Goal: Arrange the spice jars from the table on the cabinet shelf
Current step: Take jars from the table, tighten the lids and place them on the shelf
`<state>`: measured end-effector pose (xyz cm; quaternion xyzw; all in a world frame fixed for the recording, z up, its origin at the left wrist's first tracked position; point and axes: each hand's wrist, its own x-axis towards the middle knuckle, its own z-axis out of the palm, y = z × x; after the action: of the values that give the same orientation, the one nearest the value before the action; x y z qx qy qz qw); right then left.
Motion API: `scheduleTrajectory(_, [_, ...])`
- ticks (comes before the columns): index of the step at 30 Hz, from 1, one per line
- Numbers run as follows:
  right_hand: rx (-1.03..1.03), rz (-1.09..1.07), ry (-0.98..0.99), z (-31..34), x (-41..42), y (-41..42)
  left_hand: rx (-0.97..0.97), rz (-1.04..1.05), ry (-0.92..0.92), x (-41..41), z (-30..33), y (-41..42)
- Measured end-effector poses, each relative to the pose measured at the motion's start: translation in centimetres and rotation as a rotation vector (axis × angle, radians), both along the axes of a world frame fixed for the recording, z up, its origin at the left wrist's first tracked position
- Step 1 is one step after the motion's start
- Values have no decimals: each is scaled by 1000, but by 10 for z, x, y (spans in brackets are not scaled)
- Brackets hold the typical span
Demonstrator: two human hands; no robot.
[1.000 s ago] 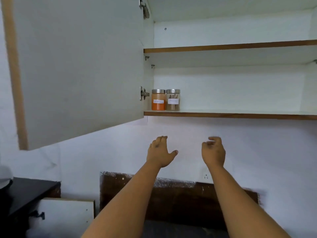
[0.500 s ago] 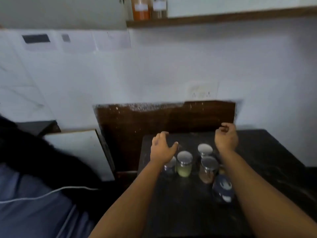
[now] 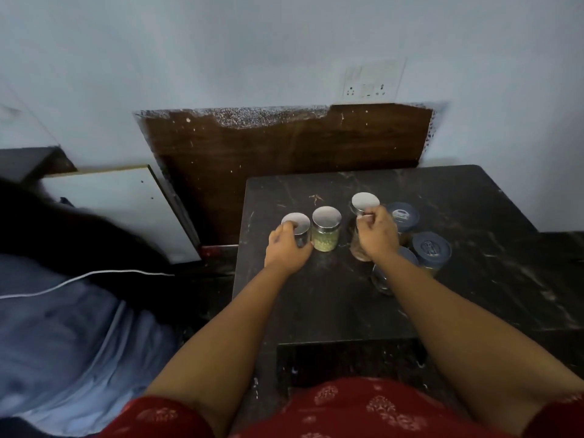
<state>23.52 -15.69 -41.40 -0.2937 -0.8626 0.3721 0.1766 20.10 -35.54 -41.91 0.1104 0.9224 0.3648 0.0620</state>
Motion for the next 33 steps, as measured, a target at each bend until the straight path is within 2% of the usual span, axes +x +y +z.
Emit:
scheduleTrajectory(6, [203,110,-122,-14,-10,-3,-48,21,-41,-5,-11,-2])
scheduleTrajectory(11, [447,433,-186,0,-45,-28,-43,72,-34,-17,-6,-8])
scheduleTrajectory(14, [458,615,-296,1,-75,-51,-62,64,-21,-25,-4,-13])
scheduleTrajectory(20, [536,708,-522,-22,-102,-84,-44,111,-31,-38,-5,-27])
scheduleTrajectory(23, [647,677,-466,-32,-96,-88,-31,132,-56,-42,-9,-37])
scheduleTrajectory(26, [710,720,-496,-34,-88,-85,-26,164,-90,-45,-10,-43])
scheduleTrajectory(30, [708,750,-496,-32,-81,-82,-9,142,-132,-38,-9,-30])
scheduleTrajectory(31, [629,734,-488,-30,-79,-83,-5,123,-145,-35,-8,-27])
scheduleTrajectory(33, [341,626,-444,-21,-77,-84,8,91,-174,-31,-5,-23])
